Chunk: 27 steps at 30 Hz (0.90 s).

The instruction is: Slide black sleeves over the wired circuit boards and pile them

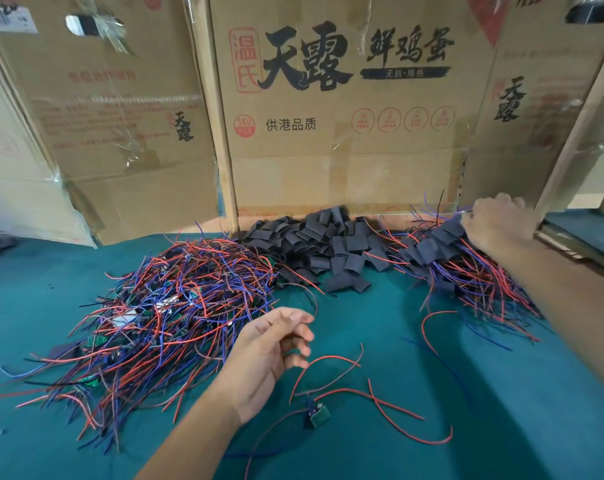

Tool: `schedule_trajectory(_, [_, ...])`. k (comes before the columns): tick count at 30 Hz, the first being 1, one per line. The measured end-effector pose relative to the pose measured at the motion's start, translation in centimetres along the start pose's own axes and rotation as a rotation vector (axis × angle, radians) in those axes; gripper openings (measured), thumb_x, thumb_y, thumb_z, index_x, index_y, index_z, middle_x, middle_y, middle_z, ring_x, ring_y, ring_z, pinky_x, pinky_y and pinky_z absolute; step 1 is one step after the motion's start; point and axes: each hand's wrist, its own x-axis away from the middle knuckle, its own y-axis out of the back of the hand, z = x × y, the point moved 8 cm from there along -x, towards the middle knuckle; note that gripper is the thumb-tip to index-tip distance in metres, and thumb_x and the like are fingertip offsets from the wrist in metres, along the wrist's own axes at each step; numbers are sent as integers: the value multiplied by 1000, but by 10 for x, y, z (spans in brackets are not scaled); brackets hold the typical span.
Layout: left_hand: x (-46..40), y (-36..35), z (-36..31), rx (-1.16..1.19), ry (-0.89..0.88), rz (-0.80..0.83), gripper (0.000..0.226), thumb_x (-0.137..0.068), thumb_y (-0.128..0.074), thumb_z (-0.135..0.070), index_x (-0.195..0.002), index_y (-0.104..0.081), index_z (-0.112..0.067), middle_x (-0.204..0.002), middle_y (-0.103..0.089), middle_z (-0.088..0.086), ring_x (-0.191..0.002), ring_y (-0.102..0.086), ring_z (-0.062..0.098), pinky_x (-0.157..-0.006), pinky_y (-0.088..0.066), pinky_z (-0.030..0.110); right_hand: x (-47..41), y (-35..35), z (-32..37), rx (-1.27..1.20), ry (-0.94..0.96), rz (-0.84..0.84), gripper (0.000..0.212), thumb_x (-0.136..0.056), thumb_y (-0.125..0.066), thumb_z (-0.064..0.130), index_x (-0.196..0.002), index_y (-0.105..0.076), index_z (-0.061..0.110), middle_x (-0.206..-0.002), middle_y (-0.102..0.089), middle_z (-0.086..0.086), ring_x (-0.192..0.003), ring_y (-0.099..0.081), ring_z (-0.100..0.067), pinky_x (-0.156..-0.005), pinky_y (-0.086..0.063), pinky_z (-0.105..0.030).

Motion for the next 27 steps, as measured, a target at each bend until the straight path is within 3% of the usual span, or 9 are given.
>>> schedule_trajectory(3, [0,0,-2,-15,-10,-3,20,-84,-63,-22,-93,-69,-5,-77,-62,9,-61,-54,16,-54,-46,24,30,27,28,-177,113,-58,34,-94,-54,35,-110,-67,8,-111,-59,-22,-105,-56,-40,-88,-47,-44])
schedule_trajectory(9, [-2,3,-3,-31,-43,-52,15,-92,-58,-15,-89,-69,-6,-75,-61,9,-60,-52,17,-53,-44,25,176,56,113,-742,403,76,16,-89,-65,30,-100,-66,18,-100,-64,0,-92,-62,-21,-85,-49,-37])
schedule_trajectory(13, [0,12,-9,-89,-106,-106,14,-94,-59,-11,-86,-70,-7,-71,-62,9,-57,-52,18,-53,-45,26,243,53,142,-848,464,97,14,-90,-65,24,-101,-66,16,-98,-65,4,-92,-61,-19,-85,-47,-37])
schedule_trajectory(19, [6,32,-37,-533,-275,-301,16,-95,-56,3,-89,-66,-8,-65,-66,0,-58,-58,14,-56,-51,25,272,32,144,-796,581,122,14,-89,-68,16,-102,-67,14,-97,-67,4,-95,-62,-19,-86,-46,-39])
schedule_trajectory(23, [14,64,-87,-856,-366,-440,16,-94,-59,-10,-89,-68,-24,-76,-70,-10,-67,-61,4,-64,-51,19,268,27,137,-805,549,126,12,-90,-66,17,-102,-66,14,-97,-66,5,-95,-61,-18,-88,-45,-38])
schedule_trajectory(25, [8,73,-107,-1149,-320,-405,14,-95,-61,-18,-87,-68,-27,-78,-69,-12,-75,-61,1,-67,-47,14,270,25,141,-810,565,126,11,-90,-65,17,-102,-66,14,-96,-65,5,-94,-60,-18,-87,-45,-38])
schedule_trajectory(27, [-5,69,-108,-1385,-233,-251,13,-95,-62,-19,-87,-69,-27,-83,-70,-14,-77,-61,-1,-71,-48,17,272,23,146,-813,575,142,12,-91,-65,18,-102,-65,16,-96,-64,6,-94,-59,-17,-87,-45,-37])
